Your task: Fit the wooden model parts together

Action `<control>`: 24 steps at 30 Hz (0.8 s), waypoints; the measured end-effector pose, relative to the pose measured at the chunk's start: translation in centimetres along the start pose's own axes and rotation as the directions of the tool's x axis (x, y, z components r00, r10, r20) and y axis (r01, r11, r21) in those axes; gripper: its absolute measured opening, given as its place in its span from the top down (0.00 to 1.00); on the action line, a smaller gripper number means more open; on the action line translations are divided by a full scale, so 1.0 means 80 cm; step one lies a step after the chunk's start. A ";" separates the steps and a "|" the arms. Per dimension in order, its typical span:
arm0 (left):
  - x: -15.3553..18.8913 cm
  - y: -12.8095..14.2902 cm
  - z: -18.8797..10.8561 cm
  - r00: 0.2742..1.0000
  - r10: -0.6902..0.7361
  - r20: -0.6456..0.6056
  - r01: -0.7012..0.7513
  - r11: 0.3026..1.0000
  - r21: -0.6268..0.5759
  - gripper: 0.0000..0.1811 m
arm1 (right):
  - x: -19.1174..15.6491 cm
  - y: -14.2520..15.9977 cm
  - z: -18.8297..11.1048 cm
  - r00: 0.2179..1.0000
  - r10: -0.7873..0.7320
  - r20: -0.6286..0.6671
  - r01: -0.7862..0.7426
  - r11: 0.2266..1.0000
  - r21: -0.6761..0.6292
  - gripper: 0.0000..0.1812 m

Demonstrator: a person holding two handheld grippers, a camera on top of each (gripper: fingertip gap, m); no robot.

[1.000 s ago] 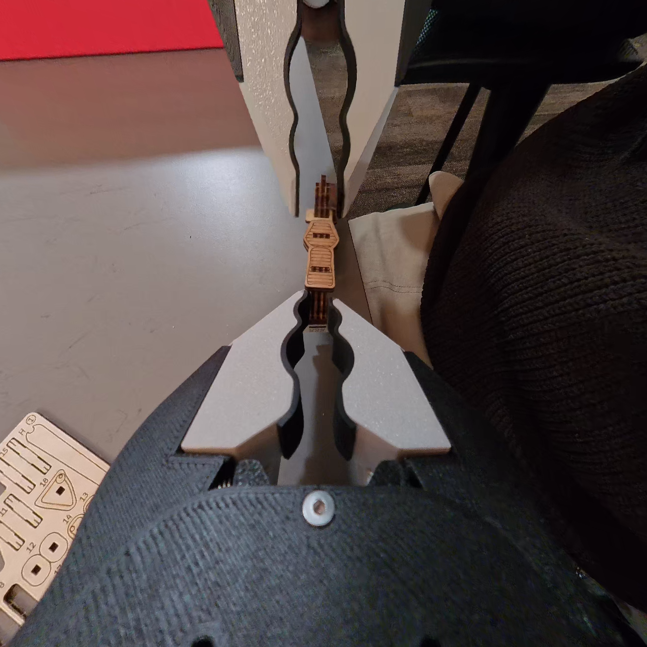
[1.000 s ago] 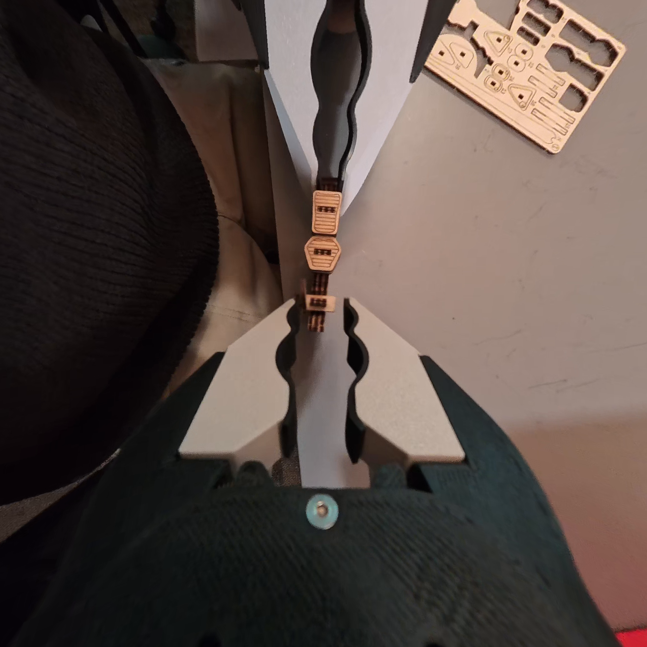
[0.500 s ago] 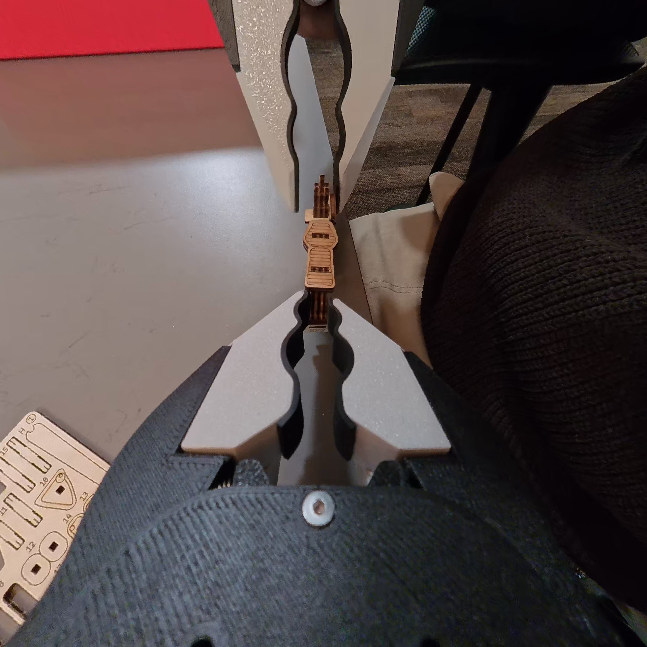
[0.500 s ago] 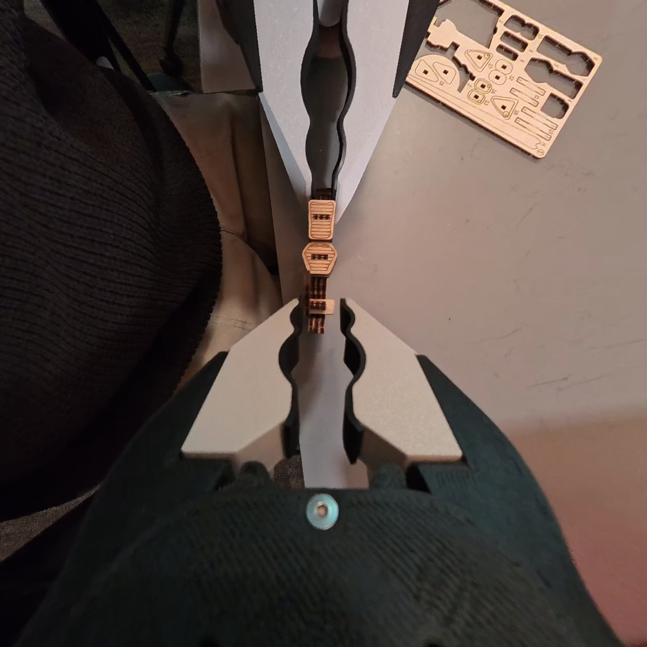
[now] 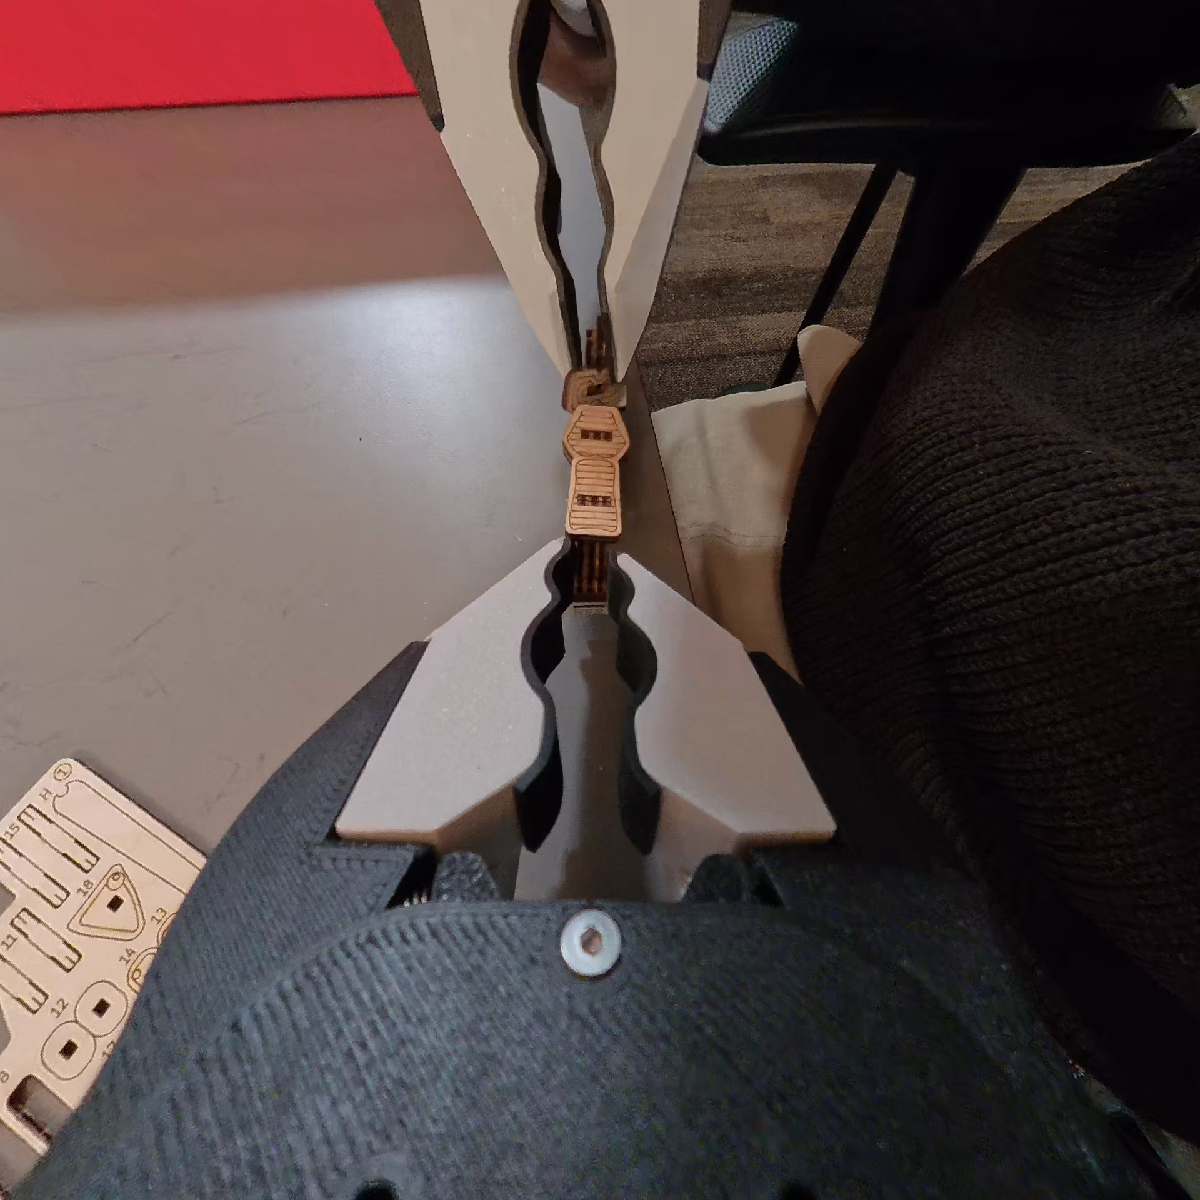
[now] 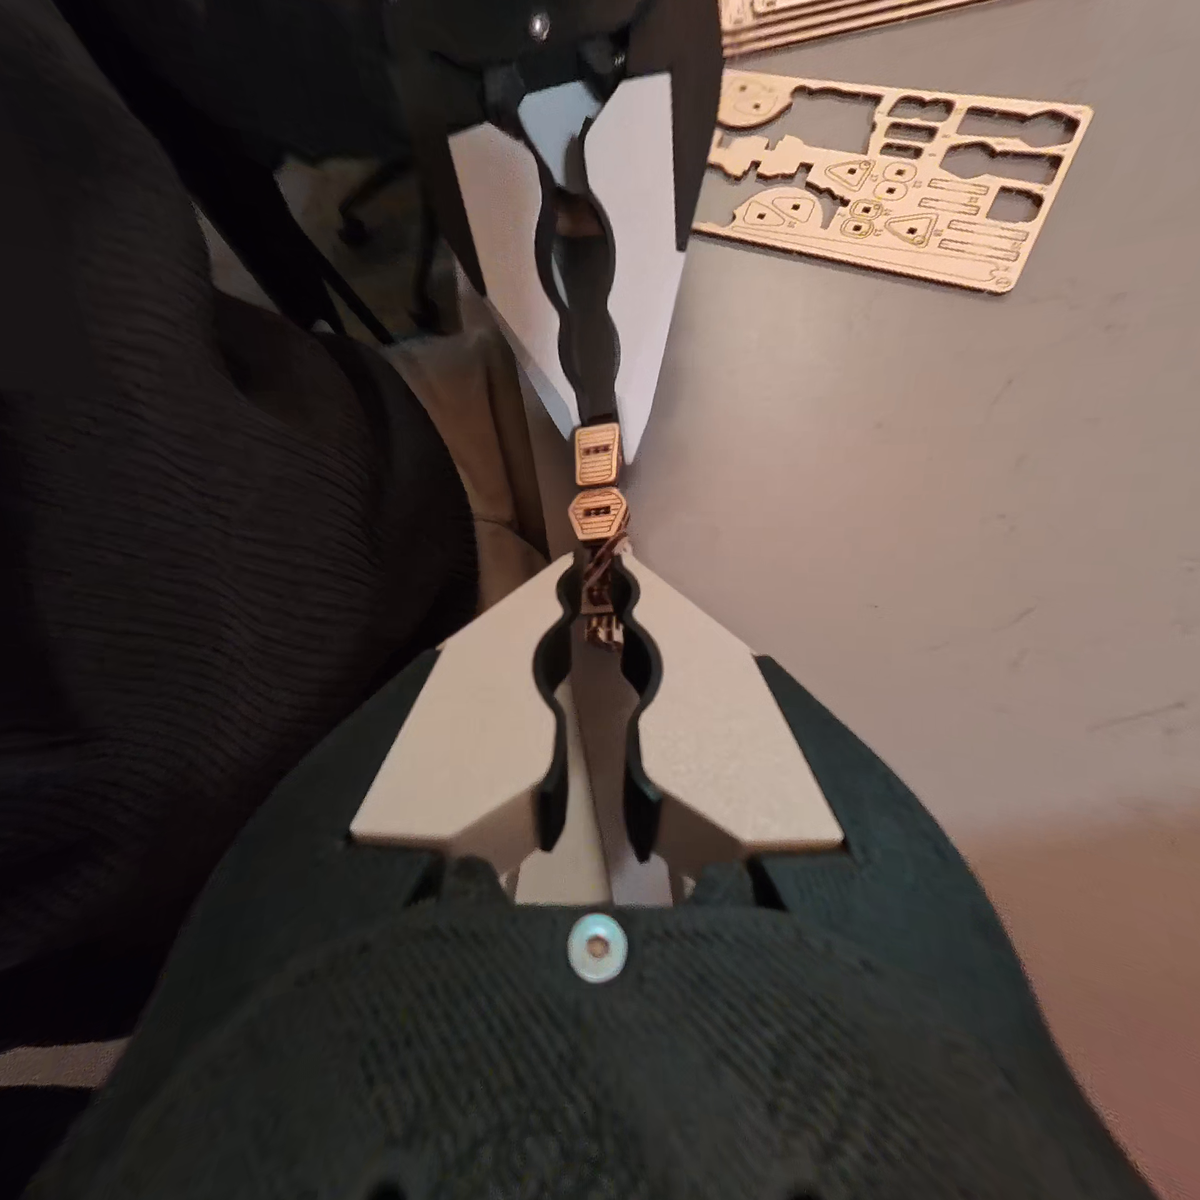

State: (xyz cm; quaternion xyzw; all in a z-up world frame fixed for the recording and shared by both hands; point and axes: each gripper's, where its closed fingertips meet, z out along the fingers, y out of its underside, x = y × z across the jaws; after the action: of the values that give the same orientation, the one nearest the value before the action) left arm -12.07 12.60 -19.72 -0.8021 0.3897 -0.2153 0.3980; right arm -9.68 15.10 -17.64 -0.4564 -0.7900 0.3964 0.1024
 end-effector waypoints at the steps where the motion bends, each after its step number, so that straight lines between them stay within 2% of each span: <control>1: 0.000 -0.001 0.000 1.000 -0.002 -0.002 0.002 1.000 0.006 0.96 | -0.002 -0.002 -0.002 0.999 0.037 0.029 -0.038 0.999 0.025 0.96; 7: -0.003 0.003 0.001 1.000 0.001 0.017 -0.001 1.000 -0.015 0.96 | -0.017 -0.030 -0.020 0.934 0.219 0.281 -0.280 0.939 0.197 0.99; 9: -0.004 0.003 0.000 1.000 -0.002 0.020 0.002 1.000 -0.016 0.95 | -0.005 -0.029 -0.023 0.941 0.241 0.238 -0.293 0.932 0.215 0.99; 12: -0.006 0.004 -0.001 1.000 -0.004 0.026 0.004 1.000 -0.016 0.95 | 0.020 -0.022 -0.029 0.956 0.274 0.102 -0.290 0.930 0.224 0.99; 15: -0.006 0.004 -0.001 1.000 -0.004 0.025 0.004 1.000 -0.014 0.95 | 0.052 -0.004 -0.037 0.931 0.363 -0.043 -0.345 0.911 0.225 0.99; 20: -0.005 0.004 -0.001 1.000 -0.002 0.022 0.002 1.000 -0.014 0.96 | 0.074 0.028 -0.037 0.839 0.541 -0.052 -0.515 0.821 0.246 0.99; 24: -0.005 0.004 -0.001 1.000 -0.001 0.022 0.002 1.000 -0.014 0.96 | 0.083 0.044 -0.037 0.791 0.609 -0.059 -0.579 0.777 0.248 0.89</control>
State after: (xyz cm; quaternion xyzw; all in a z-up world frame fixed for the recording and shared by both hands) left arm -12.51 12.78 -19.94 -0.8075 0.3862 -0.2042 0.3964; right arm -9.63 22.91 -19.54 -0.6943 -0.5484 0.4600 0.0745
